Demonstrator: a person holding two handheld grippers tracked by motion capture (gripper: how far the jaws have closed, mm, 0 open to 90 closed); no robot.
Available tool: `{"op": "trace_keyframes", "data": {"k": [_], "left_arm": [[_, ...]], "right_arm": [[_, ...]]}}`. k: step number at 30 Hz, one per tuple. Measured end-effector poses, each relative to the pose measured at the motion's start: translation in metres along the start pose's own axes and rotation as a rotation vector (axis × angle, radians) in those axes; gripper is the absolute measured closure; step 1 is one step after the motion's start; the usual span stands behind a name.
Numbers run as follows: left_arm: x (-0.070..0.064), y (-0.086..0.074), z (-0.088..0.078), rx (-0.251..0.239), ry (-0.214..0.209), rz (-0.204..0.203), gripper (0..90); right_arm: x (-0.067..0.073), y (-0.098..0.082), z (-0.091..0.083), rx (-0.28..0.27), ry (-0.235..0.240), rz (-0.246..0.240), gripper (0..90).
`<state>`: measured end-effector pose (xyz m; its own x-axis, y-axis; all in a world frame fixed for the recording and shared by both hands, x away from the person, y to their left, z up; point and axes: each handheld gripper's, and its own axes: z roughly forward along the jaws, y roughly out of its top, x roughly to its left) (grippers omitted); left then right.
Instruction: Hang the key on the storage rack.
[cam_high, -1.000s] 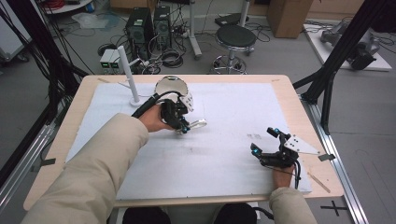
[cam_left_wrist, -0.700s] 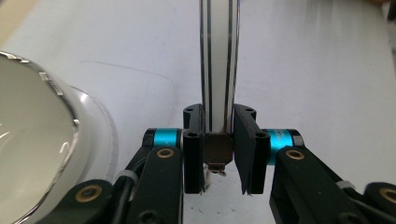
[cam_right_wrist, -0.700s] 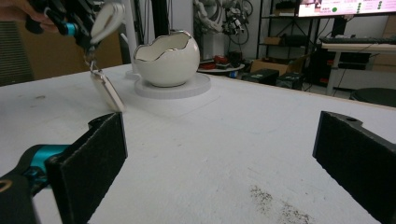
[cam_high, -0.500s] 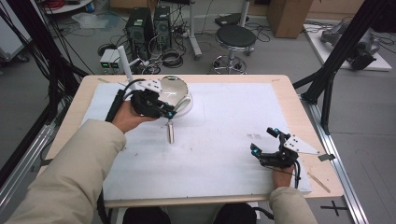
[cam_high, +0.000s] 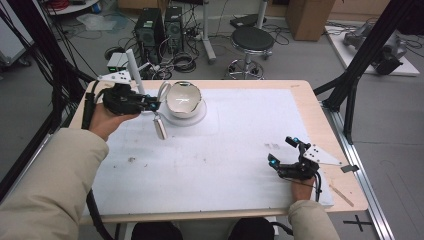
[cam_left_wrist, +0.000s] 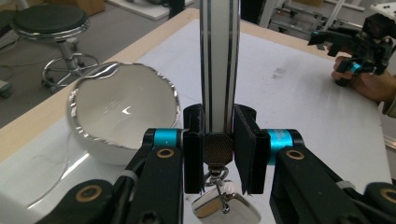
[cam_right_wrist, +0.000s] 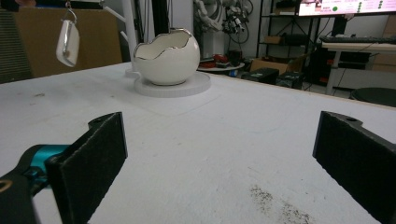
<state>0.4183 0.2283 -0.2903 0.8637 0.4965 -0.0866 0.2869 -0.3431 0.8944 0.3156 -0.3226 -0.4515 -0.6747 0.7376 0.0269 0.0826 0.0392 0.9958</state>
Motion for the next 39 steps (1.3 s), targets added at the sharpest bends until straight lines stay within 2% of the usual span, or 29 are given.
{"op": "trace_keyframes", "data": {"k": [1,7,16,17,21,24,30,34,39], "left_arm": [[0.003,-0.001,-0.004,-0.010,0.011,-0.015,74.5],[0.016,-0.004,-0.025,-0.019,0.055,-0.038,74.4],[0.030,-0.018,-0.038,-0.020,0.090,-0.087,74.4],[0.032,-0.020,-0.038,-0.020,0.089,-0.103,74.4],[0.040,-0.028,-0.040,0.005,0.111,-0.123,74.4],[0.047,-0.033,-0.041,0.002,0.118,-0.144,74.4],[0.058,-0.041,-0.037,0.026,0.117,-0.178,74.4],[0.068,-0.047,-0.034,0.039,0.128,-0.219,74.4],[0.079,-0.052,-0.029,0.030,0.126,-0.255,74.4]], "right_arm": [[0.000,0.000,0.000,0.001,0.000,-0.002,2.1],[0.000,0.000,0.000,0.007,0.004,0.002,2.1],[0.001,0.000,0.000,0.009,0.002,-0.006,2.1],[0.001,0.000,0.000,0.008,0.002,-0.008,2.1],[0.001,0.000,0.001,0.007,0.000,-0.010,2.1],[0.001,0.000,0.001,0.007,0.001,-0.009,2.1],[0.001,0.000,0.001,0.009,-0.001,-0.011,2.1],[0.002,0.000,0.000,0.016,-0.002,-0.006,2.1],[0.001,0.000,0.001,0.008,-0.003,-0.013,2.1]]}}
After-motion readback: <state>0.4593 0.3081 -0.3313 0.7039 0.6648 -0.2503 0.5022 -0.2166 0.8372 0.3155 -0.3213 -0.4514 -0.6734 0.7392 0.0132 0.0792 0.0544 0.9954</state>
